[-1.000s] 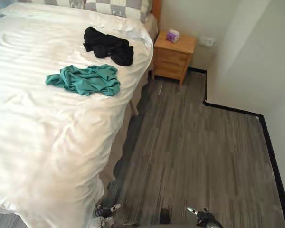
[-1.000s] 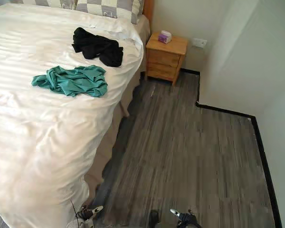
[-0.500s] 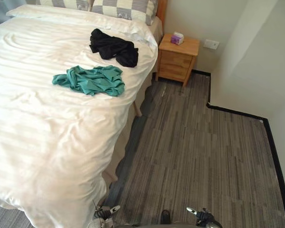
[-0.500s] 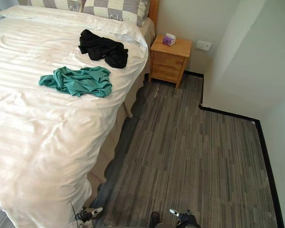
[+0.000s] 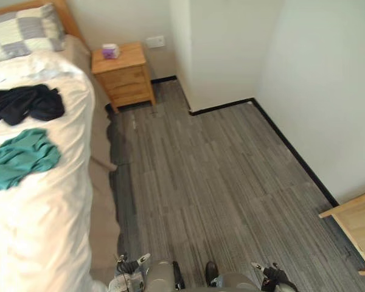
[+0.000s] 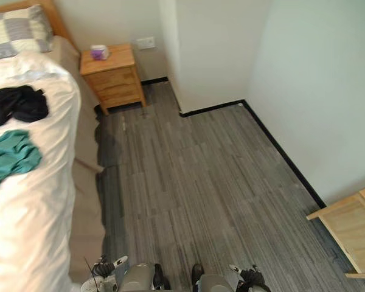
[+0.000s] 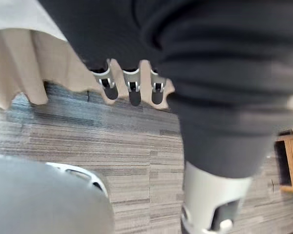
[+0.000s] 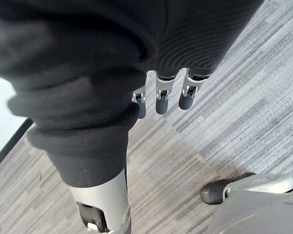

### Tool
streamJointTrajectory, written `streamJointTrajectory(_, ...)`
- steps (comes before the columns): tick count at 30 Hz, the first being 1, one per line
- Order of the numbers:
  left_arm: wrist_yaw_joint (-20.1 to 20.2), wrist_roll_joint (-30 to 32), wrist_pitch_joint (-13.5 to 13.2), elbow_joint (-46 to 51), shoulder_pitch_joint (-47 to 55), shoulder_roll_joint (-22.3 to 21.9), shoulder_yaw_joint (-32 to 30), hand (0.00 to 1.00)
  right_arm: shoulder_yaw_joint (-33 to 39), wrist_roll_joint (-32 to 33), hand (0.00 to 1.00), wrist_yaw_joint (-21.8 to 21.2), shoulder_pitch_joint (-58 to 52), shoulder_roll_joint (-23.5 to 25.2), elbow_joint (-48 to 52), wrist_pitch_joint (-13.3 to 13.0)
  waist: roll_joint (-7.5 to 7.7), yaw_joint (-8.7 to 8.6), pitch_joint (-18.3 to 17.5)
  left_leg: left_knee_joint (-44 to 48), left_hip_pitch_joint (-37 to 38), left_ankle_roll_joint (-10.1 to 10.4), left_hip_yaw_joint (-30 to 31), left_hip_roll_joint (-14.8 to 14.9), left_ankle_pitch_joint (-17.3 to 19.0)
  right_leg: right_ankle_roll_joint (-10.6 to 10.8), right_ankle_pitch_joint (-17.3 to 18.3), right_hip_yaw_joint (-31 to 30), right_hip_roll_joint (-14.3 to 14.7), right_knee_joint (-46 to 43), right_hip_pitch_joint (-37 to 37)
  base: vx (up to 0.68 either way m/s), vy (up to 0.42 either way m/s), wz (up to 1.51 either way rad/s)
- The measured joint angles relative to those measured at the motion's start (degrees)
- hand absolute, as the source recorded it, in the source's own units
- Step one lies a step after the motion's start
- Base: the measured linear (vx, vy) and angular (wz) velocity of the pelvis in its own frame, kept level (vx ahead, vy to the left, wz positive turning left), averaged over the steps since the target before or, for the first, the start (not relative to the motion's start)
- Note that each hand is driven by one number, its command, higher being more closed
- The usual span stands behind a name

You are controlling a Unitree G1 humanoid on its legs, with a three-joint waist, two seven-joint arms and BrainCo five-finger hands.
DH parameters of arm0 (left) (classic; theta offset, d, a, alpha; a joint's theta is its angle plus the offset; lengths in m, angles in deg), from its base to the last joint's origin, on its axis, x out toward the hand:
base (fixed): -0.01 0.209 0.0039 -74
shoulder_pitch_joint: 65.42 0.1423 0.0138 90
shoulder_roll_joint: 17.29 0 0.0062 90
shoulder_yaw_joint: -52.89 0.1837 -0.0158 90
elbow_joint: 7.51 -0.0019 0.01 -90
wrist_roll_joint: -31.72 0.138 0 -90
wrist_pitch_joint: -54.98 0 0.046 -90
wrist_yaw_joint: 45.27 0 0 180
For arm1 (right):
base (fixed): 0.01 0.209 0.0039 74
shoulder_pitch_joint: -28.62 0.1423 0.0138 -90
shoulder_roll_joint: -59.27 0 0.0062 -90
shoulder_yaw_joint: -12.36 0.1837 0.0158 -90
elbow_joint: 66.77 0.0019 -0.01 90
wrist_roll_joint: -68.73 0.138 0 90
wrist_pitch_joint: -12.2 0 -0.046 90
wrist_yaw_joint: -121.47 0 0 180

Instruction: Tidy the bed and pick cloth on bed and put in laundry

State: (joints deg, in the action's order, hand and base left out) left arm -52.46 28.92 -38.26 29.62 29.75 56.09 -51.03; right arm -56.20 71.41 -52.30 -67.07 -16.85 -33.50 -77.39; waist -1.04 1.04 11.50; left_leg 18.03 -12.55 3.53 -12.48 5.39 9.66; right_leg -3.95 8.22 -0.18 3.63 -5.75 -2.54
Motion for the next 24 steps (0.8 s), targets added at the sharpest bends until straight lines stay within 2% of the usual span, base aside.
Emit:
streamJointTrajectory(2,0.37,0.0,0.01,-0.15,-0.11,0.63,1.0,0.0,-0.41,-0.12,0.0,-0.03,-0.72,0.06,-0.24,0.05,0.48,0.69,-0.92,-5.64,0.16,0.53,-0.26,-1.42,-6.64,0.77,0.47,-1.83,-1.03,2.76,-1.4,0.49,0.098,-0.23)
streamJointTrajectory(4,0.75,-0.06,0.09,-1.49,-1.31,0.83,0.98,0.0,-0.98,-0.65,0.0,-0.11,-0.69,-0.6,-0.55,0.06,0.59,1.22,-1.09,-3.75,-0.49,-3.13,-1.75,-3.0,-7.09,2.29,0.23,-3.41,-3.06,3.42,-1.74,0.55,0.141,-0.18)
streamJointTrajectory(5,0.84,-0.5,0.14,-1.55,-1.69,0.85,0.72,0.0,-1.16,-1.01,0.0,-0.26,-0.33,-0.57,-0.82,0.08,1.11,1.23,-0.86,0.72,-1.43,-5.88,-2.61,-3.02,-6.76,2.6,-0.08,-4.06,-4.05,3.72,-2.59,0.43,0.142,-0.07)
streamJointTrajectory(6,0.94,-1.24,-0.01,-1.28,-1.85,1.12,0.07,0.0,-1.15,-1.15,0.0,-0.4,-0.29,-0.25,-0.83,0.05,1.87,1.3,-0.49,6.21,-3.79,-6.45,-4.09,-3.46,-5.27,3.26,0.14,-4.85,-4.71,3.09,-3.8,0.61,0.187,-0.12)
streamJointTrajectory(7,0.91,-1.29,0.24,-1.75,-1.35,1.49,-0.06,0.0,-1.07,-1.26,0.0,-0.43,-1.26,0.64,-0.78,0.03,2.36,1.34,-2.14,-0.61,-1.59,-6.21,-3.06,-5.15,-4.83,7.18,3.19,-5.03,-5.49,-2.55,-3.21,0.59,0.186,-0.16)
streamJointTrajectory(8,0.89,-1.27,0.35,-1.85,-0.77,1.17,0.09,0.0,-0.7,-1.25,0.0,-0.64,-1.83,0.24,-0.6,-0.03,1.47,1.31,-2.49,-3.56,-0.59,-7.12,-2.87,-4.66,-6.39,9.51,5.31,-4.94,-4.35,-7.51,-2.12,0.43,0.115,-0.13)
streamJointTrajectory(9,0.96,-1.58,0.48,-2.29,-0.53,1.49,-0.14,0.0,-0.71,-1.29,0.0,-0.91,-1.7,0.16,-0.88,-0.2,2.57,1.1,-2.91,-2.97,1.31,-8.48,-3.18,-6.08,-3.47,13.76,8.45,-5.26,-5.13,-17.87,0.65,0.34,0.076,0.15)
streamJointTrajectory(10,0.96,-1.55,0.6,-2.32,-0.48,2.42,0.17,0.0,-0.59,-1.28,0.0,-1.05,-2.04,0.85,-0.96,0.05,4.02,0.42,-2.67,-3.93,4.85,-8.89,-1.68,-7.73,-1.4,18.64,6.78,-5.1,-5.83,-32.35,5.11,0.45,0.086,0.41)
streamJointTrajectory(11,0.93,-1.6,0.63,-2.38,-0.35,2.84,0.6,0.0,-0.56,-1.25,0.0,-1.12,-2.25,1.35,-1.09,0.19,4.46,-0.2,-2.61,-4.47,6.57,-9.15,-0.48,-8.38,-0.71,19.09,4.4,-4.52,-6.19,-38.81,7.45,0.61,0.093,0.79)
streamJointTrajectory(12,0.8,-1.72,0.95,-2.58,-0.11,3.39,0.97,0.0,-0.01,-1.08,0.0,-1.18,-2.86,1.97,-1.06,0.17,4.84,-0.79,-2.25,-5.63,10.09,-9.63,1.87,-9.52,0.29,18.63,3.84,-2.39,-7.41,-48.64,11.11,0.64,0.058,0.99)
streamJointTrajectory(13,0.73,-1.91,1.03,-3.14,0.0,3.43,0.97,0.0,0.34,-1.04,0.0,-1.27,-3.16,2.04,-1.12,0.21,4.89,-1.09,-1.91,-6.51,13.71,-10.02,4.19,-9.79,1.03,15.54,5.5,1.52,-8.92,-52.18,13.3,0.56,0.018,1.02)
streamJointTrajectory(15,0.68,-2.23,1.26,-3.6,0.06,3.16,0.94,0.0,0.62,-1.04,0.0,-1.27,-3.04,1.91,-0.98,0.11,4.22,-1.53,-1.53,-8.67,17.87,-10.09,7.87,-9.22,1.78,11.27,7.94,6.29,-9.5,-49.99,16.16,0.53,-0.039,1.05)
streamJointTrajectory(16,0.67,-2.28,1.53,-4.06,0.02,2.55,0.93,0.0,0.56,-1.03,0.0,-1.26,-2.73,1.02,-0.88,0.04,2.66,-1.92,-0.56,-10.91,22.05,-10.09,11.05,-7.29,1.78,8.28,9.61,9.11,-9.22,-41.25,18.47,0.59,-0.092,1.13)
streamJointTrajectory(17,0.62,-2.31,1.56,-4.04,-0.09,2.22,0.89,0.0,0.52,-1.03,0.0,-1.27,-2.58,0.63,-0.83,0.0,1.94,-1.92,-0.14,-11.54,23.39,-10.08,12.07,-6.43,1.78,8.15,9.39,9.4,-8.68,-37.01,19.57,0.71,-0.155,1.27)
streamJointTrajectory(18,0.59,-2.31,1.51,-3.93,-0.18,1.87,0.92,0.0,0.46,-1.04,0.0,-1.23,-2.38,0.23,-0.77,-0.02,1.17,-1.88,0.28,-12.18,24.97,-10.06,14.66,-5.14,1.76,7.96,6.93,7.95,-7.72,-26.3,22.08,0.58,-0.197,1.27)
streamJointTrajectory(19,0.51,-2.26,1.4,-3.98,-0.15,1.87,0.72,0.0,0.47,-1.04,0.0,-1.2,-2.39,0.44,-0.71,-0.02,1.42,-2.22,0.19,-12.21,25.44,-9.67,16.51,-4.62,1.92,8.52,1.07,5.05,-7.85,-13.43,23.23,0.72,-0.286,1.42)
streamJointTrajectory(20,0.48,-2.22,1.34,-4.13,-0.09,1.87,0.17,0.0,0.5,-1.03,0.0,-1.22,-2.42,0.66,-0.8,0.0,1.85,-2.52,0.27,-12.3,26.0,-7.79,17.13,-4.46,2.22,9.13,-2.1,2.68,-8.51,-6.67,23.65,0.61,-0.279,1.44)
streamJointTrajectory(21,0.38,-2.35,1.25,-4.51,0.08,1.58,-1.78,0.0,0.53,-1.1,0.0,-1.3,-2.59,0.98,-0.93,0.1,3.08,-2.47,0.39,-12.21,27.76,-4.98,17.24,-4.17,3.6,10.36,-5.1,-0.48,-9.58,-2.29,24.33,0.52,-0.261,1.12)
streamJointTrajectory(22,0.21,-2.39,1.11,-4.5,0.28,1.33,-3.59,0.0,0.49,-1.1,0.0,-1.35,-2.81,1.34,-0.92,0.09,3.88,-2.41,0.31,-12.01,29.19,-3.53,17.36,-3.96,4.54,9.83,-7.39,-1.59,-9.85,-2.74,24.46,0.73,-0.387,1.2)
streamJointTrajectory(23,-0.39,-2.43,0.75,-4.51,0.4,-0.25,-7.86,0.0,0.55,-1.25,0.0,-1.4,-2.77,1.47,-0.6,0.09,2.98,-2.4,0.33,-9.68,30.75,-2.37,17.76,-2.37,5.18,8.72,-13.79,-1.43,-8.81,-9.46,24.7,0.87,-0.483,0.89)
streamJointTrajectory(24,-0.44,-2.67,0.64,-4.41,0.5,-2.17,-10.23,0.0,0.48,-1.32,0.0,-1.56,-2.77,0.71,0.06,0.06,1.24,-1.98,0.11,-4.01,29.02,-1.5,17.9,-0.39,4.6,7.44,-10.63,0.44,-7.76,-13.95,24.91,0.85,-0.488,0.72)
